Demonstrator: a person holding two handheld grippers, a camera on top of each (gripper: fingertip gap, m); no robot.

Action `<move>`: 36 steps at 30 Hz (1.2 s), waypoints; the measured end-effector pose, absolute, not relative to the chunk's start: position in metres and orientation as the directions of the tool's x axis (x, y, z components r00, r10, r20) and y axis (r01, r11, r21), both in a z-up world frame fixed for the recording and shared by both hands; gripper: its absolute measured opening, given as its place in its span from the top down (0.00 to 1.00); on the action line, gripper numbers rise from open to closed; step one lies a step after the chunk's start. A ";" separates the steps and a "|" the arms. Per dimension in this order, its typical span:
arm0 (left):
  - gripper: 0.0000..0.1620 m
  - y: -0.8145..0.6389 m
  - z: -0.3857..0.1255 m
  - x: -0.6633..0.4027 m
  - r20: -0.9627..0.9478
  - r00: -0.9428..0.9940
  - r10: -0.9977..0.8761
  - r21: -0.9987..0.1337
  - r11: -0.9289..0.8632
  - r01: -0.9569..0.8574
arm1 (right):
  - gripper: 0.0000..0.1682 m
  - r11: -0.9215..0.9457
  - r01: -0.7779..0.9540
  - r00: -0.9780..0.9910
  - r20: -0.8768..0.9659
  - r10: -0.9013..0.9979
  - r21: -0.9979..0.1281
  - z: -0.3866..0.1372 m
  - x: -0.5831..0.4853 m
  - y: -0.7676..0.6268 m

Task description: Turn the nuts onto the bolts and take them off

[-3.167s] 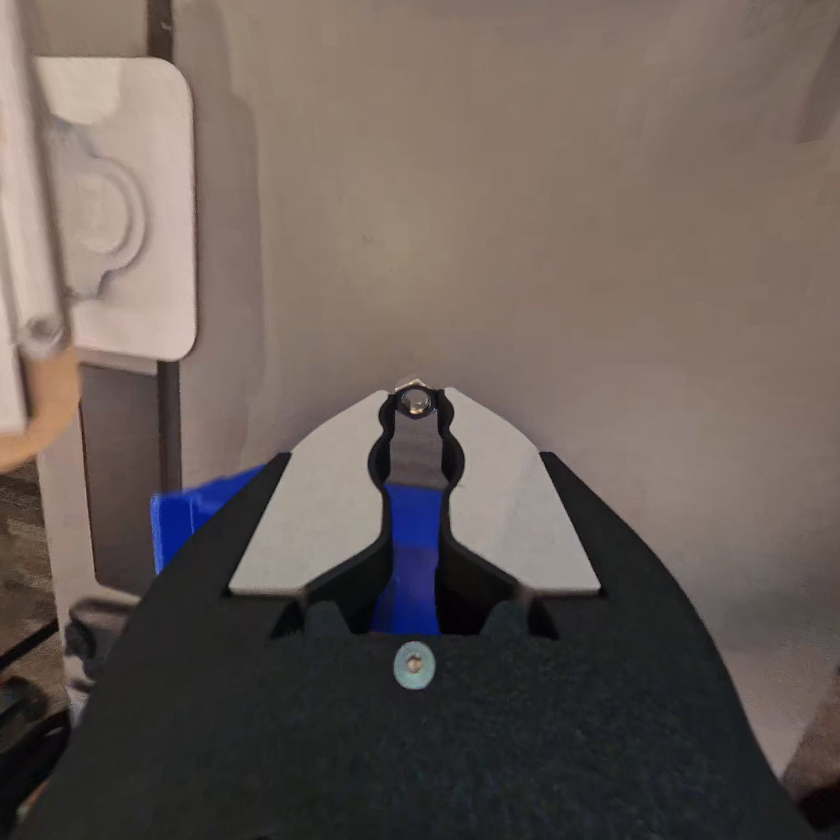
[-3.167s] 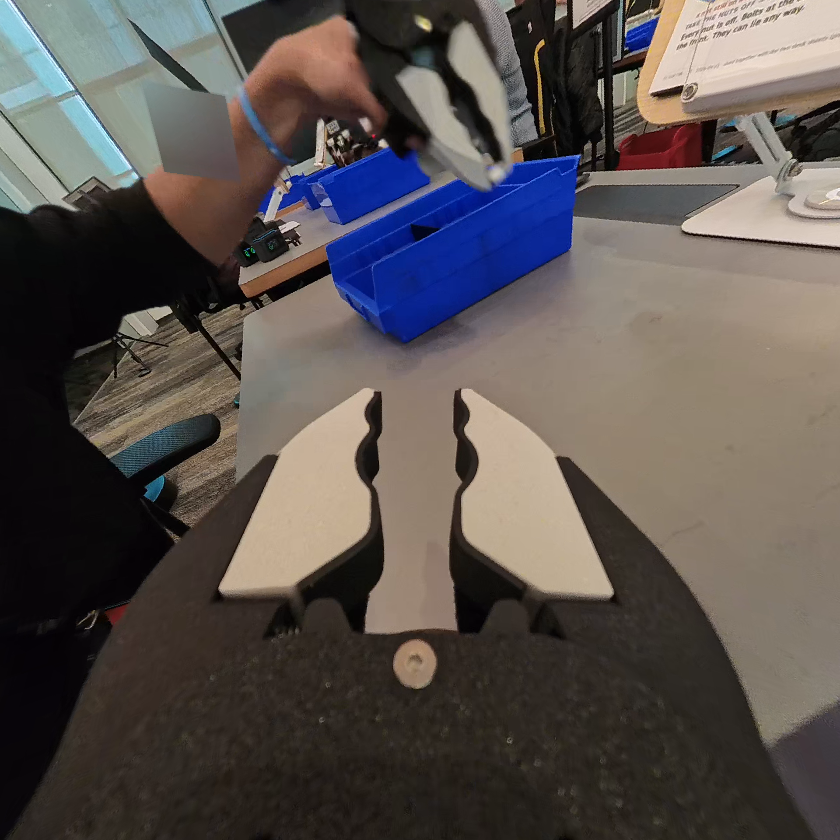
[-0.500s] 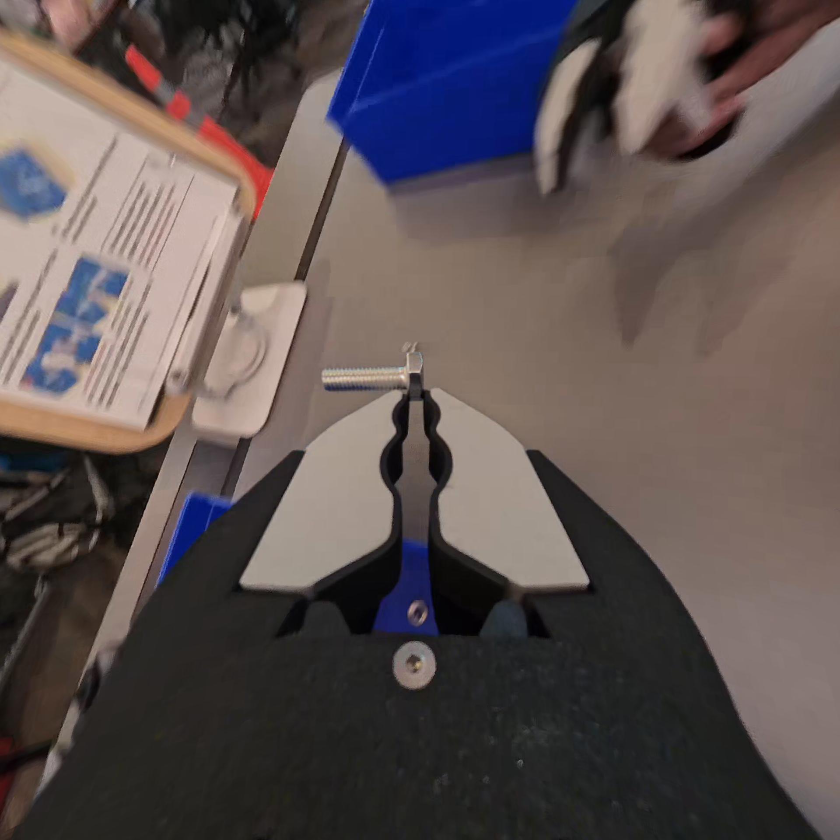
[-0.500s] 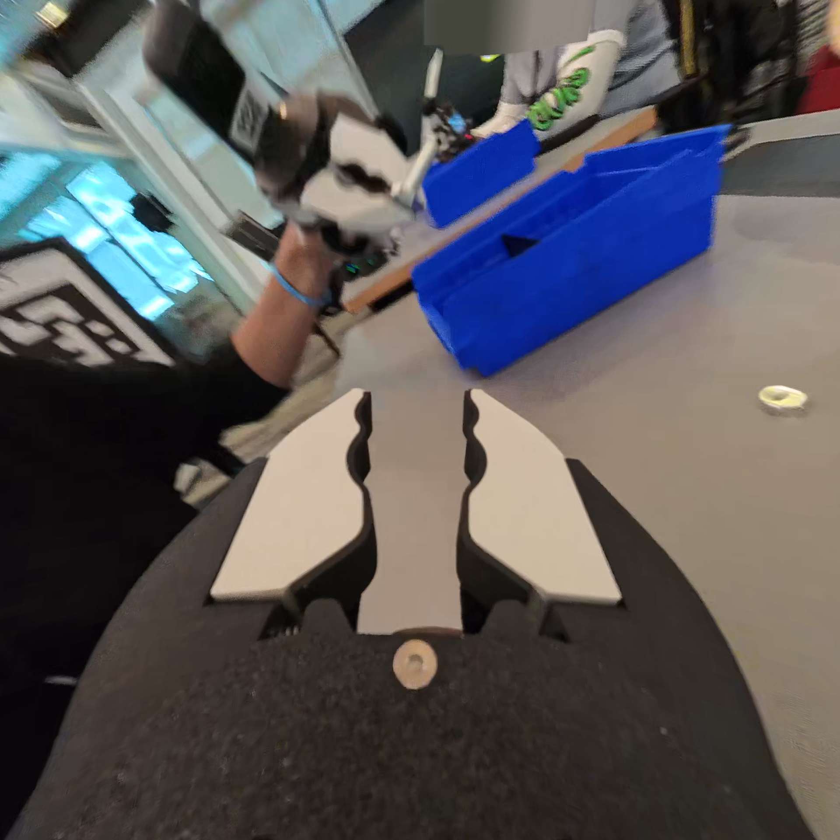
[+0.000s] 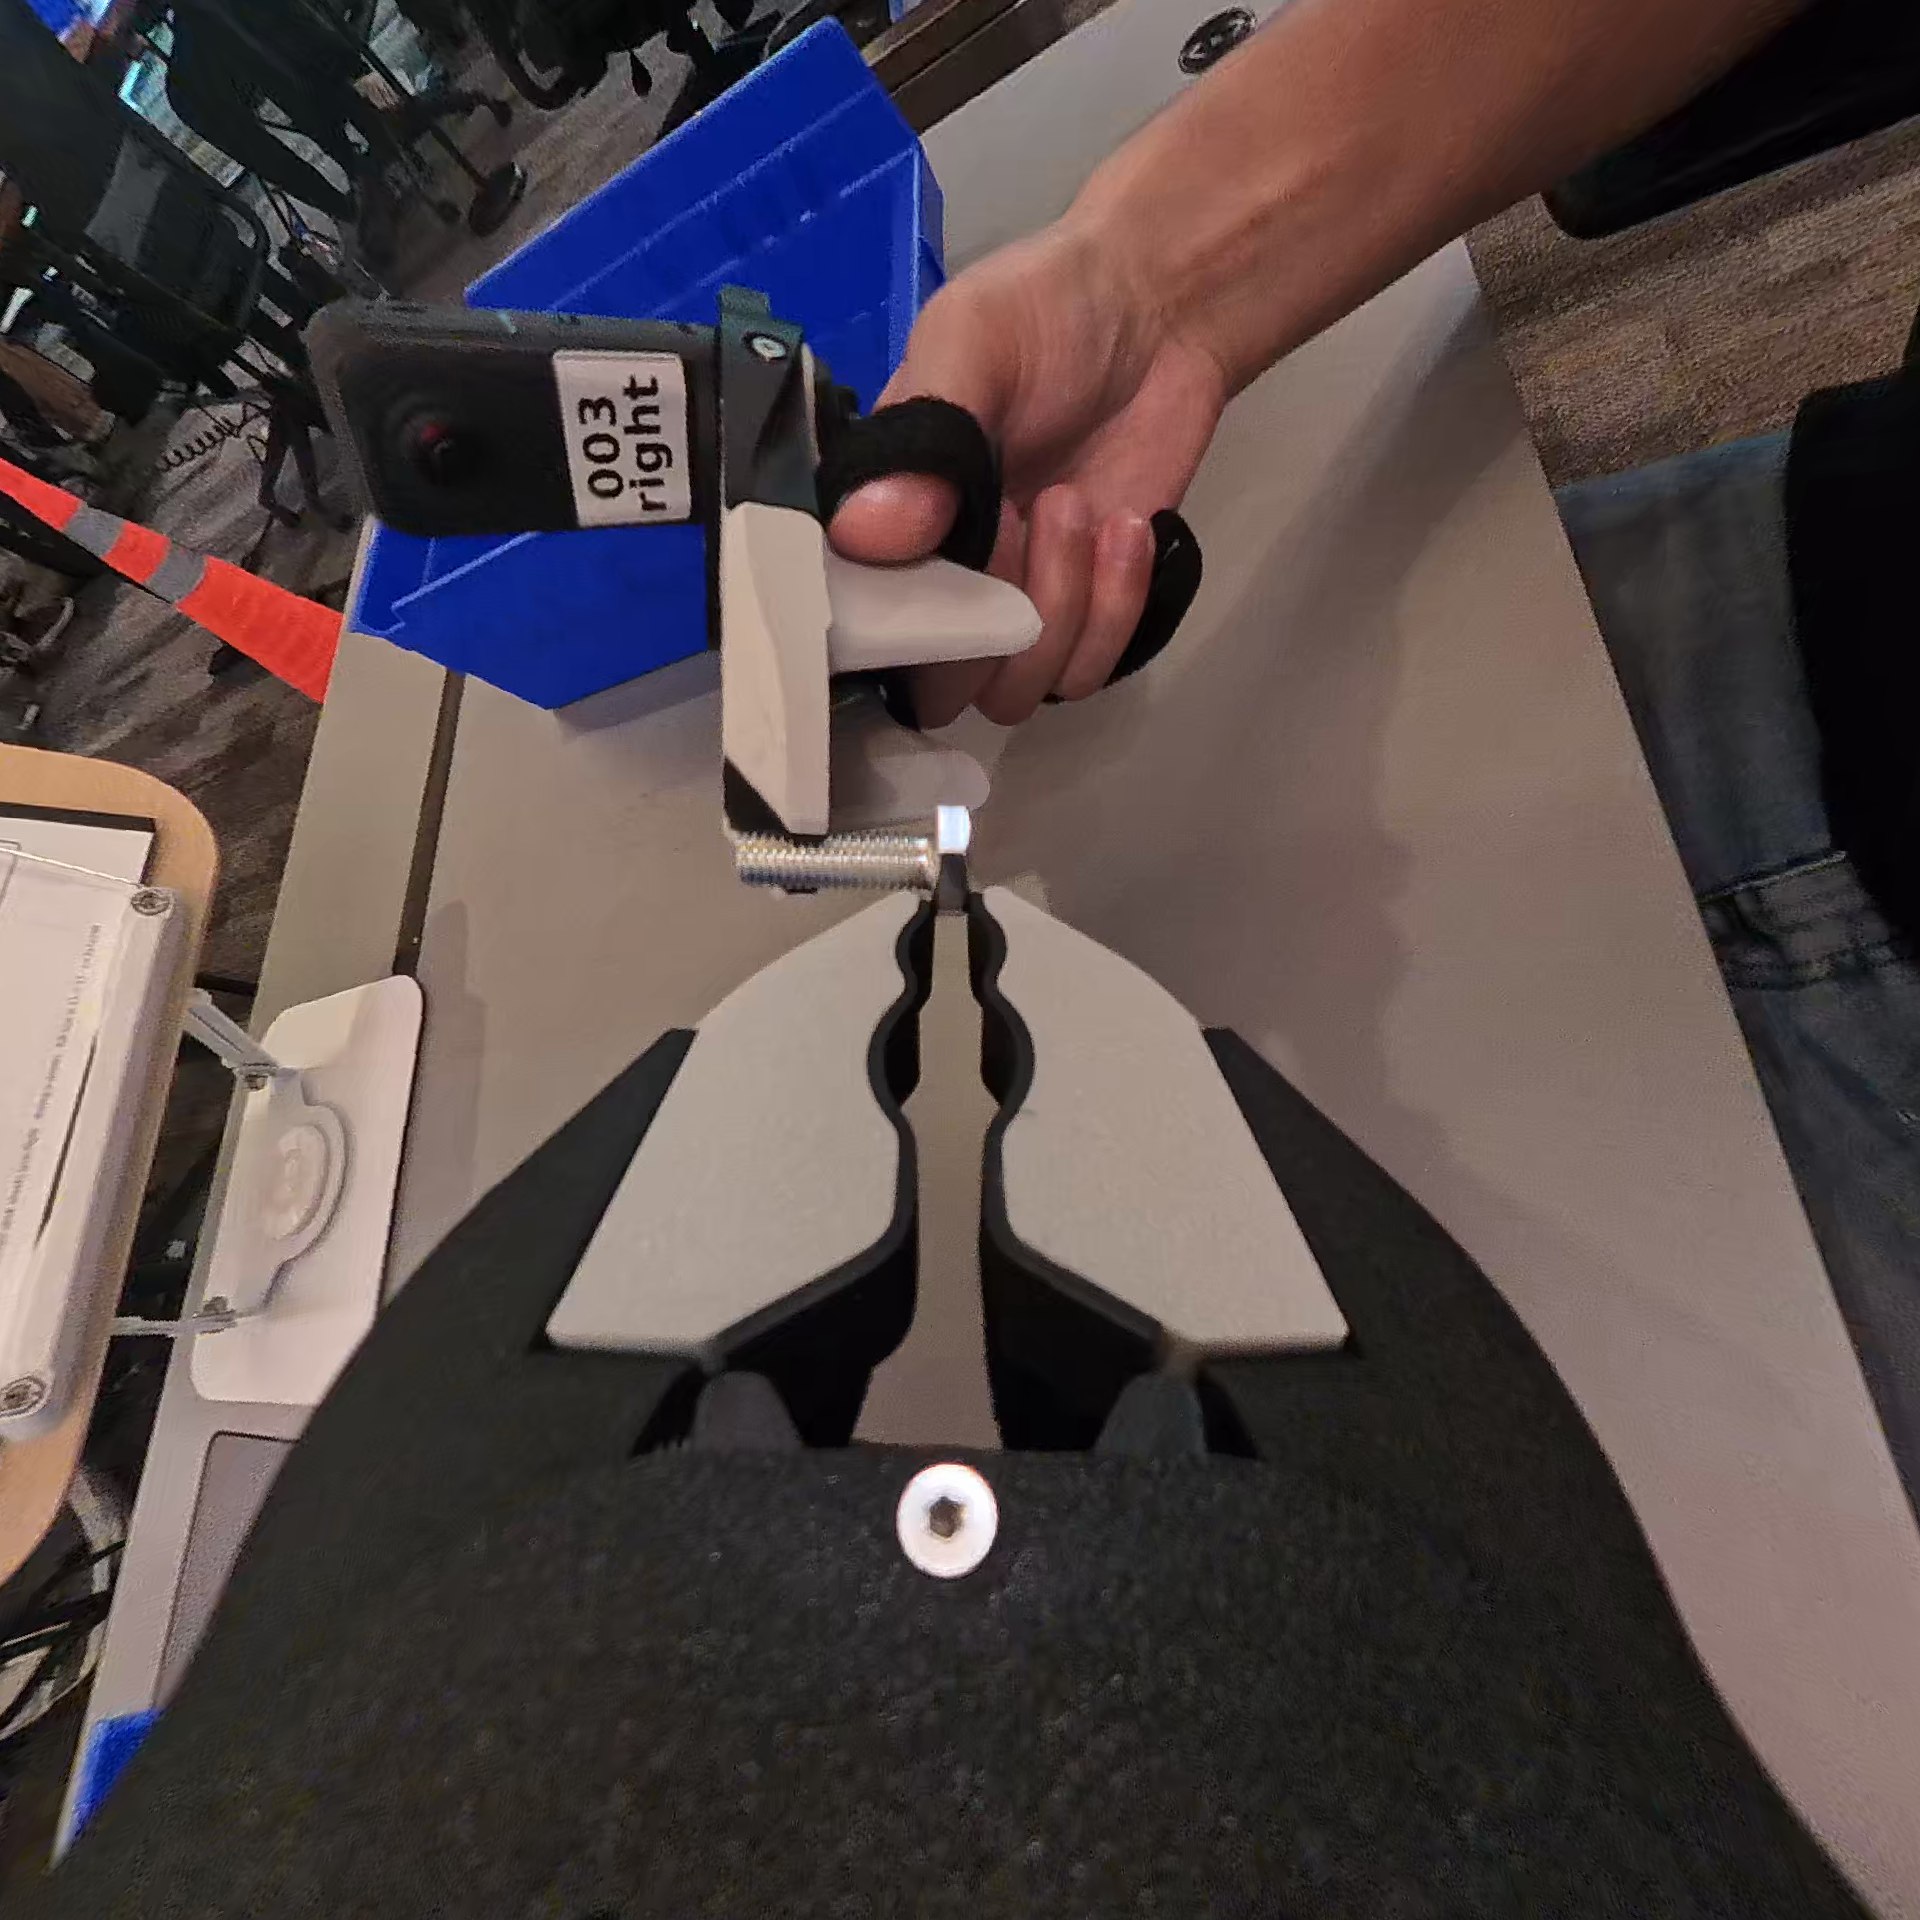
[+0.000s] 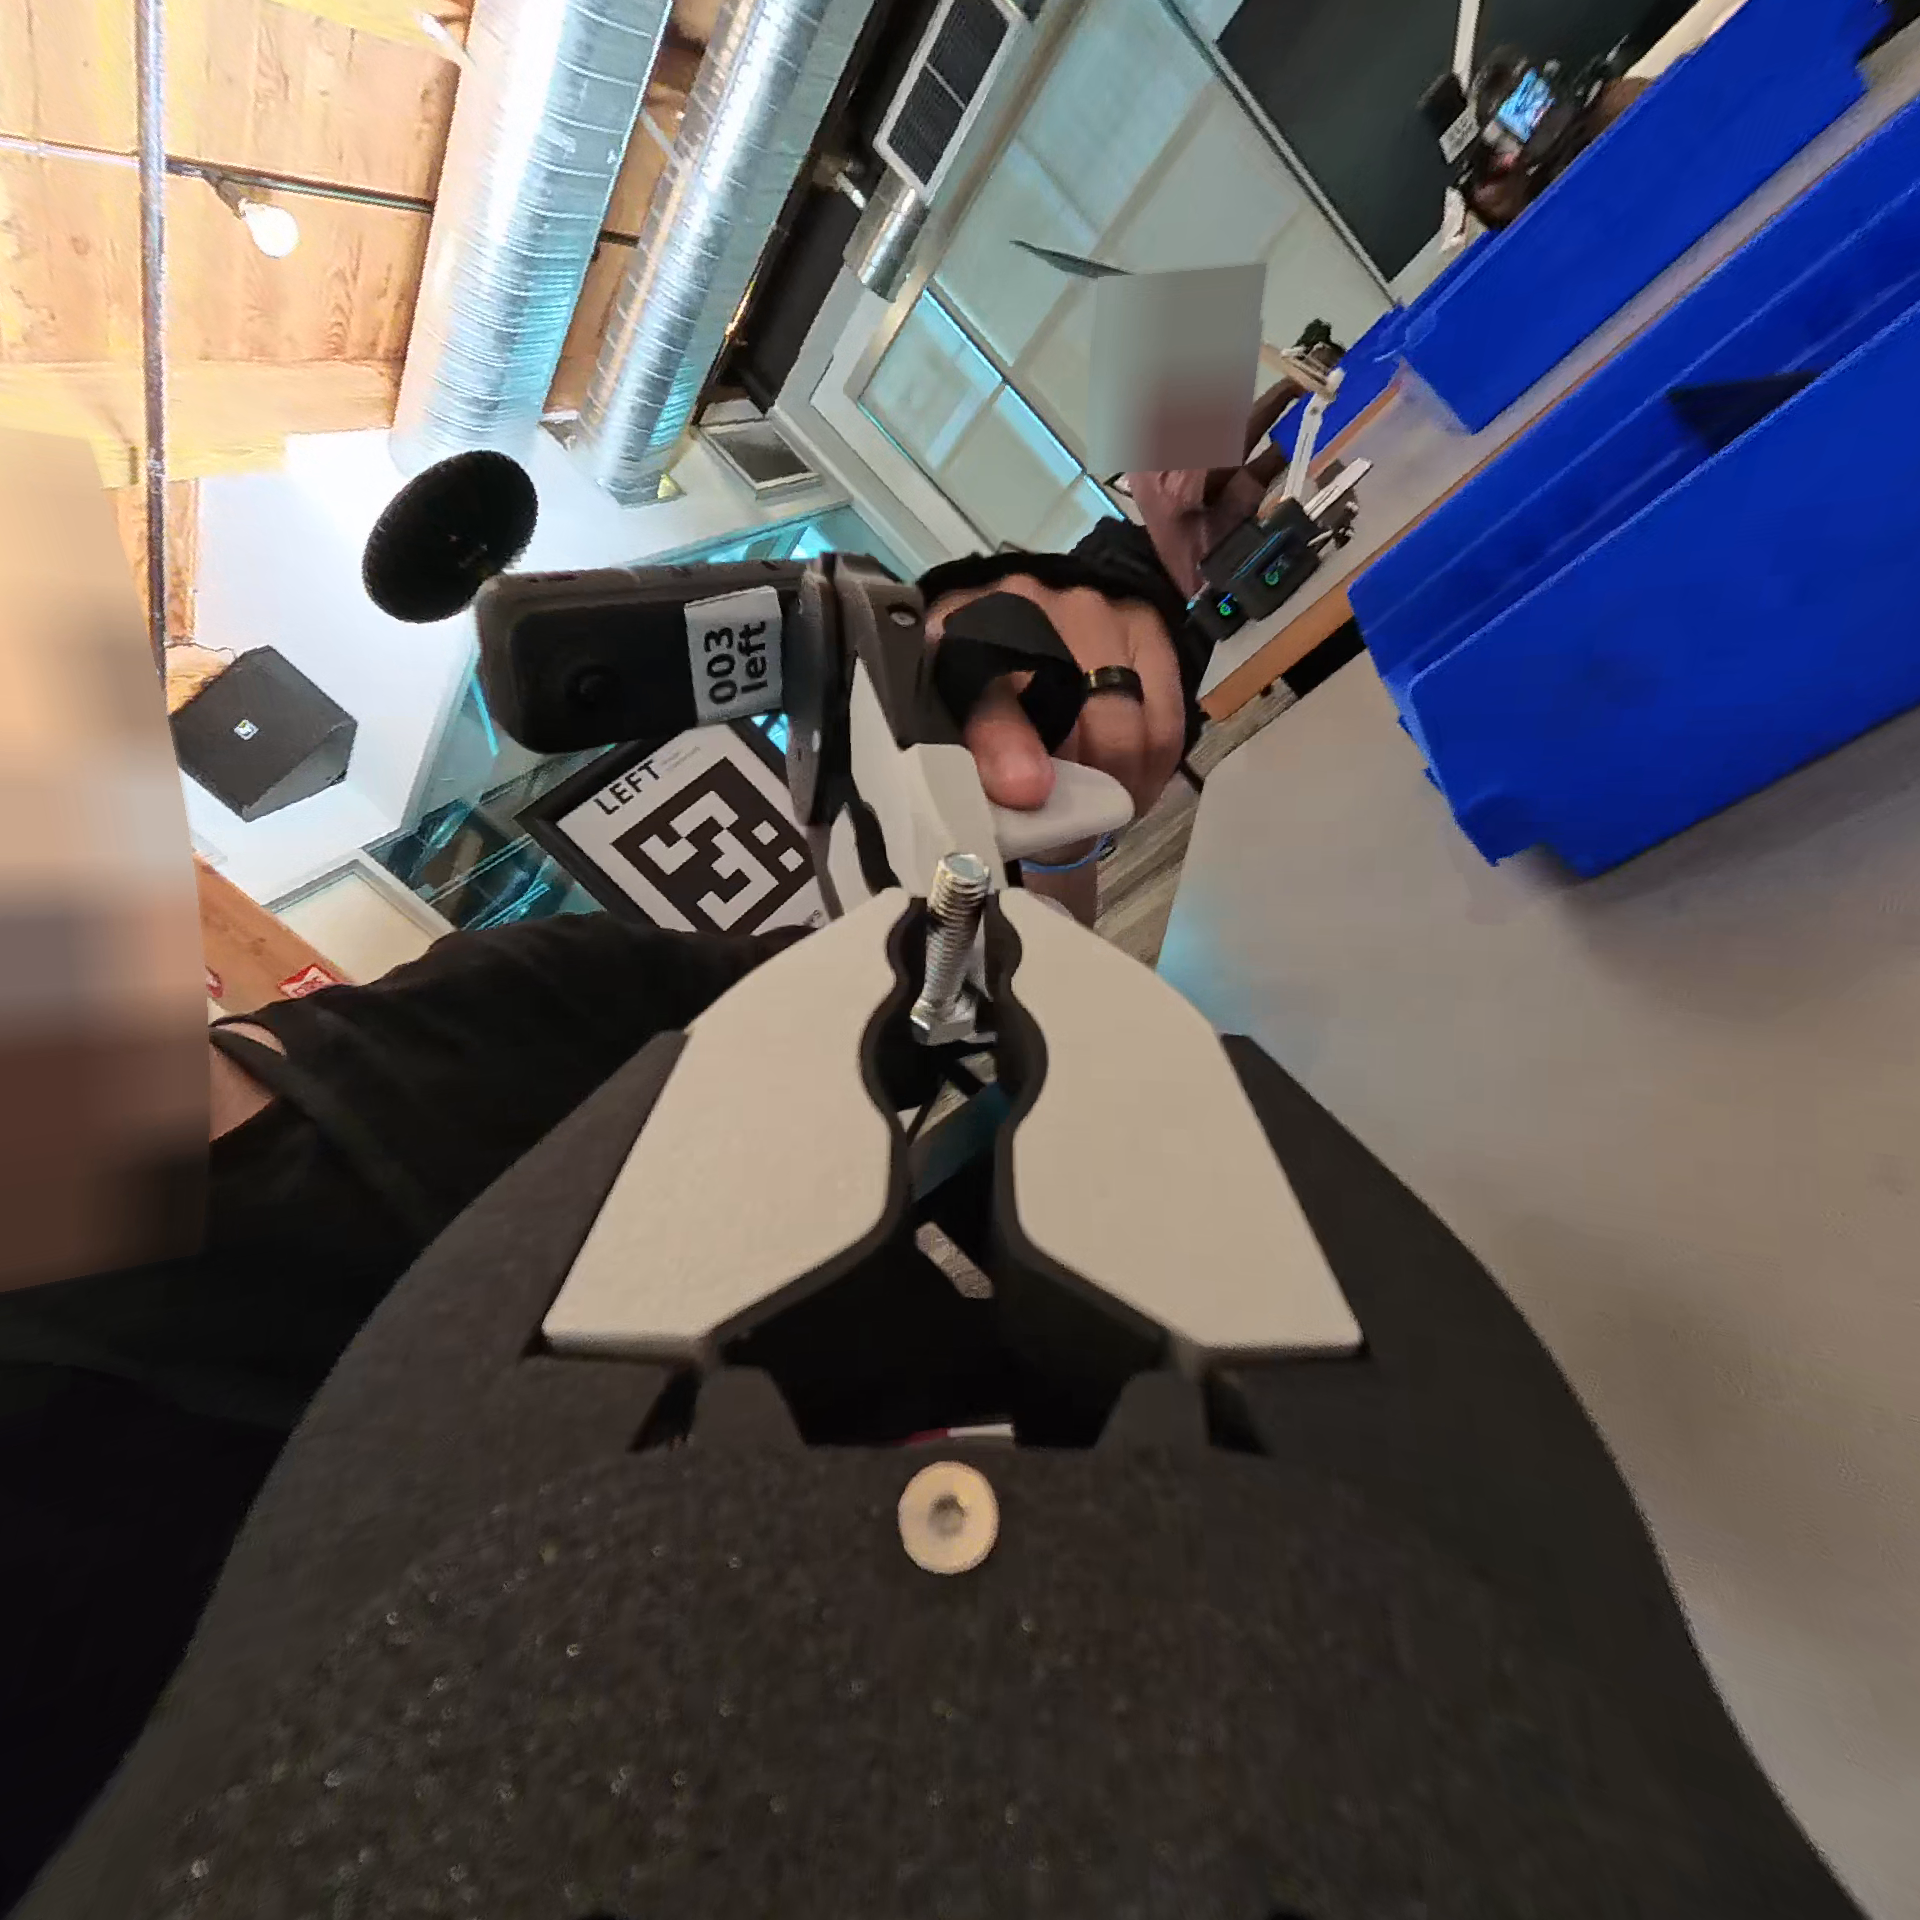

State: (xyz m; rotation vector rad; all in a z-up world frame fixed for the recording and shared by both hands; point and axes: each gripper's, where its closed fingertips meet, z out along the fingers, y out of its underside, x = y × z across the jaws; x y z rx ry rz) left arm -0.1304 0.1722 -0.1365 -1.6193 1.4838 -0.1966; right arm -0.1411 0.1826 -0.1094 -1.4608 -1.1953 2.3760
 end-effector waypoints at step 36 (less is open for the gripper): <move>0.87 0.226 -0.169 -0.130 0.318 0.411 -0.855 -0.939 -0.345 0.009 | 0.95 -0.445 -0.045 -0.376 -0.398 0.837 -0.894 -0.141 -0.154 0.233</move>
